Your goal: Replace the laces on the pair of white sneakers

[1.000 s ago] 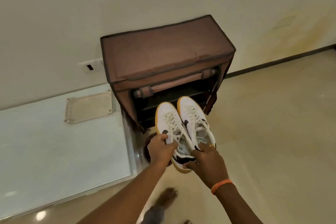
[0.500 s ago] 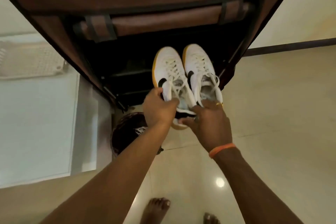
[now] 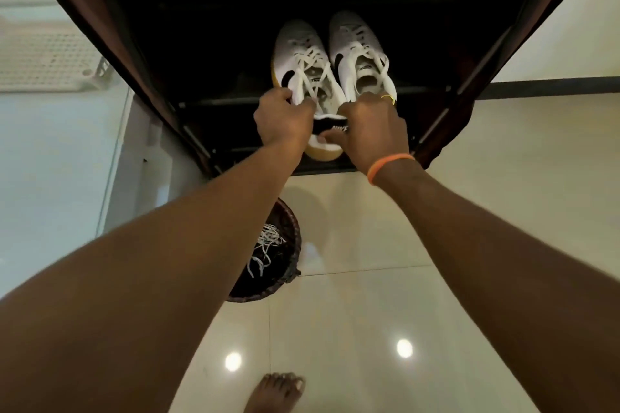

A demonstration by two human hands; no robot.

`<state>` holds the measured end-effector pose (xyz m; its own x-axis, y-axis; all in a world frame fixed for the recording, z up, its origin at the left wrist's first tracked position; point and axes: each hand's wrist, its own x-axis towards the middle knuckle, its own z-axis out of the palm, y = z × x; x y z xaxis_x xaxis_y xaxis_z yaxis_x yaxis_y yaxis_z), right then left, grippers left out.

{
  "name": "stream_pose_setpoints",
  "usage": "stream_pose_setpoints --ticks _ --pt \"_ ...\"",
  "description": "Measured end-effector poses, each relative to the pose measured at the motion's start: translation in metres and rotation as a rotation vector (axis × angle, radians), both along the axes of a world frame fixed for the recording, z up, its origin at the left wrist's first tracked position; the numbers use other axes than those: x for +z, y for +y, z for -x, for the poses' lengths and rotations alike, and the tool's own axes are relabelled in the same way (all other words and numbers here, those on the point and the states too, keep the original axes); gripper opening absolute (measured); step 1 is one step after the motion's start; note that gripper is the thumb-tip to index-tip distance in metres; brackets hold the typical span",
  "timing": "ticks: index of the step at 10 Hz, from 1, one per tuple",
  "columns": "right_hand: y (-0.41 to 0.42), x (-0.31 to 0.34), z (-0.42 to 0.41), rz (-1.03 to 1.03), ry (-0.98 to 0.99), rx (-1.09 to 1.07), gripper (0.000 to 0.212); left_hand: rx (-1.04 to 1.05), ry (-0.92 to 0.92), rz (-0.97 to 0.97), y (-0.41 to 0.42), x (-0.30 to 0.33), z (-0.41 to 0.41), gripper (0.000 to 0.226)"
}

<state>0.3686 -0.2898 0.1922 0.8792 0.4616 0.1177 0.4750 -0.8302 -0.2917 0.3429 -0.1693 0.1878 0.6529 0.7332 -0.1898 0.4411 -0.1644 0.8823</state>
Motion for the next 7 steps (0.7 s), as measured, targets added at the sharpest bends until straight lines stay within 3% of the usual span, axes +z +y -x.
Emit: stream_pose_setpoints --ticks 1,3,6,7 --pt "0.029 -0.003 -0.029 -0.046 -0.037 -0.032 0.036 0.005 -0.066 0.022 0.014 -0.003 -0.016 0.025" --pt "0.062 0.001 -0.061 0.031 -0.031 -0.084 0.037 -0.076 -0.076 0.006 0.032 -0.008 -0.033 0.015" --pt "0.061 0.004 -0.051 0.16 0.025 -0.077 0.064 -0.078 -0.08 0.031 0.032 -0.006 -0.031 0.012" --pt "0.057 0.011 -0.031 0.06 0.021 -0.17 0.074 -0.051 -0.036 0.047 0.027 0.016 -0.01 0.02"
